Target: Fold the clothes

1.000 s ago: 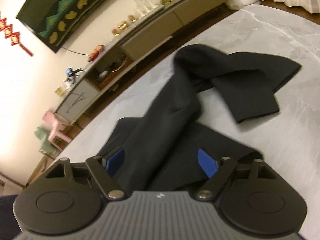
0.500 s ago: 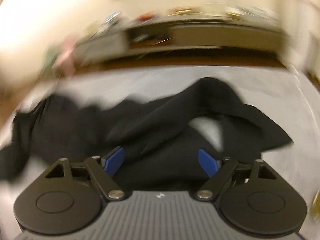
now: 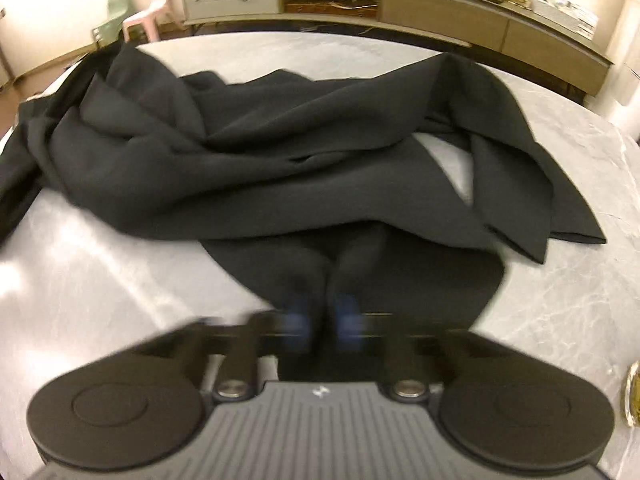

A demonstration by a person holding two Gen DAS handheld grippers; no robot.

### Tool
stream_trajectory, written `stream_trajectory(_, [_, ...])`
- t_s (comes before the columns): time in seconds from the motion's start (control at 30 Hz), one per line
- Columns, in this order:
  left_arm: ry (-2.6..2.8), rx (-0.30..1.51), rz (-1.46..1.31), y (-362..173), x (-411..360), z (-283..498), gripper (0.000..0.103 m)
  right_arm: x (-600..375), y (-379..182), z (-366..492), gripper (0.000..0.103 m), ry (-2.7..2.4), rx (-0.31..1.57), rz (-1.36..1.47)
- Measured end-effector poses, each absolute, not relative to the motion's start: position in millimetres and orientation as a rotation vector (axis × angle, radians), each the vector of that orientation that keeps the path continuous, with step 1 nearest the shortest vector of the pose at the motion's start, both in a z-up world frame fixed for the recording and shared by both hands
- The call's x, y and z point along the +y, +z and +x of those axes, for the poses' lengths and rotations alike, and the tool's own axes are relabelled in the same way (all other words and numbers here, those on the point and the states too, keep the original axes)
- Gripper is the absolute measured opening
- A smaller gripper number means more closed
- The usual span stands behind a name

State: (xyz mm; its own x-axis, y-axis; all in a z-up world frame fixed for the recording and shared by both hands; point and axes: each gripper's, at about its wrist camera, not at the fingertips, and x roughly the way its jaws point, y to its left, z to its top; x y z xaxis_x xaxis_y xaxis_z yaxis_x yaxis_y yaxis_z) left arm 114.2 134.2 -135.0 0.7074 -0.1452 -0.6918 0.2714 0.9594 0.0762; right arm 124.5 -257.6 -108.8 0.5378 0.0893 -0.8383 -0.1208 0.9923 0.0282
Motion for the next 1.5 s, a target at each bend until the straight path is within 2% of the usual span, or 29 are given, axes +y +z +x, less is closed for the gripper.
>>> stream_trajectory(0.03, [-0.198,0.757,0.189,-140,136,114,0.03,-263,-101,122,0.007,0.092,0.968,-0.026])
stream_trajectory(0.07, [-0.142,0.767,0.181,-138,144,117,0.01,-269,-94,120,0.006,0.06,0.94,-0.018])
stream_trajectory(0.2, [0.14,0.747,0.049,-120,210,124,0.009,-311,-44,94,0.006,-0.05,0.763,0.121])
stream_trajectory(0.33, [0.328,0.742,-0.037,-112,245,115,0.009,-352,-27,60,0.006,-0.074,0.69,0.331])
stream_trajectory(0.43, [0.399,0.725,-0.098,-105,257,101,0.01,-338,-47,71,0.007,-0.201,0.791,0.178])
stream_trajectory(0.5, [0.387,0.683,-0.155,-95,256,87,0.012,-327,-61,78,0.015,-0.287,0.857,0.07])
stream_trajectory(0.53, [0.377,0.651,-0.198,-88,261,81,0.021,-322,-59,77,0.019,-0.294,0.834,0.053])
stream_trajectory(0.57, [0.365,0.617,-0.243,-81,267,76,0.031,-318,-52,73,0.035,-0.278,0.79,0.069])
stream_trajectory(0.6, [0.352,0.582,-0.289,-74,273,71,0.038,-314,-44,69,0.052,-0.26,0.745,0.085])
stream_trajectory(0.63, [0.34,0.547,-0.334,-66,279,66,0.05,-310,-37,65,0.055,-0.243,0.7,0.102])
stream_trajectory(0.7, [0.291,0.52,-0.412,-58,286,65,0.056,-296,-33,64,0.055,-0.19,0.674,0.098])
stream_trajectory(0.77, [0.205,0.557,-0.482,-60,288,79,0.074,-276,-40,67,0.055,-0.119,0.707,0.061])
stream_trajectory(0.83, [0.194,0.6,-0.475,-65,283,105,0.081,-256,-47,70,0.056,-0.047,0.739,0.025])
stream_trajectory(1.0, [0.189,0.707,-0.436,-75,269,174,0.088,-206,-64,77,0.061,0.134,0.816,-0.067])
stream_trajectory(1.1, [0.21,0.78,-0.391,-81,266,225,0.08,-196,-75,82,0.062,0.164,0.853,-0.074])
stream_trajectory(1.13, [0.186,0.783,-0.372,-78,261,238,0.073,-199,-78,85,0.062,0.153,0.864,-0.055])
stream_trajectory(1.2, [0.129,0.779,-0.334,-70,250,261,0.05,-205,-84,90,0.062,0.132,0.888,-0.017])
stream_trajectory(1.27, [0.073,0.775,-0.295,-62,239,284,0.0,-212,-88,97,0.063,0.105,0.906,0.032])
stream_trajectory(1.37, [-0.012,0.767,-0.237,-50,222,318,0.0,-225,-94,107,0.063,0.061,0.915,0.114])
stream_trajectory(1.5, [-0.006,0.564,-0.298,4,231,341,0.0,-244,-91,110,0.063,0.037,0.897,0.224])
